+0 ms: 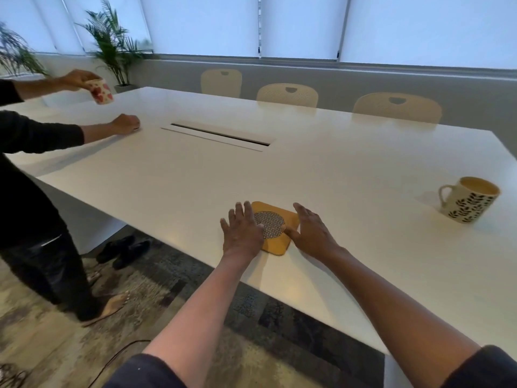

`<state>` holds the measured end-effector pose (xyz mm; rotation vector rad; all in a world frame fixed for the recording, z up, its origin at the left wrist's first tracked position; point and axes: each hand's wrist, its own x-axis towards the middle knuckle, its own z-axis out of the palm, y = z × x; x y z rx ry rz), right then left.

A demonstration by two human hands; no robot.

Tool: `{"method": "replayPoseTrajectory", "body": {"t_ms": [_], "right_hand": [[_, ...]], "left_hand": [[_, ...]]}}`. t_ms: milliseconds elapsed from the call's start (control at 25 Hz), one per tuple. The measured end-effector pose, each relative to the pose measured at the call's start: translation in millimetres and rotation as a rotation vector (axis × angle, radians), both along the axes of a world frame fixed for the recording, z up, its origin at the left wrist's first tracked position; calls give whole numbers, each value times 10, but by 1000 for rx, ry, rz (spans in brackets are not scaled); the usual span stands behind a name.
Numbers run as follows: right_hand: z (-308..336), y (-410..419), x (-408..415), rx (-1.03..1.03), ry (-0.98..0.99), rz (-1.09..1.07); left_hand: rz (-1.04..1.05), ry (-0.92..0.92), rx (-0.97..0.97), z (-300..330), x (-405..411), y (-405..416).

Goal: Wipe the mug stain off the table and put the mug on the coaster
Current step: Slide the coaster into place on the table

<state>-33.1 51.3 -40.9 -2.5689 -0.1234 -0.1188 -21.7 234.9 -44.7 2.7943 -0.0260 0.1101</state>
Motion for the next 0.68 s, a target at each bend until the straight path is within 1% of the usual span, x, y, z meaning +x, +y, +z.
{"method": "replayPoseTrajectory", "body": {"t_ms": [80,200,320,560,680], "right_hand": [[-40,21,1,-43,68,6],[-68,-7,-21,-135,228,70],[-49,-54,-22,-206,296,138],[-70,-66,-57,-149,233,134],[-90,-82,-84,-105,193,127]], "left_hand": [[31,-13,13,-29,3,76],[45,-91,55,-74,-10,134],[45,-148,104,-100,-22,152],[32,-200,90,-133,-27,151],[32,-208,37,-111,-25,146]]}}
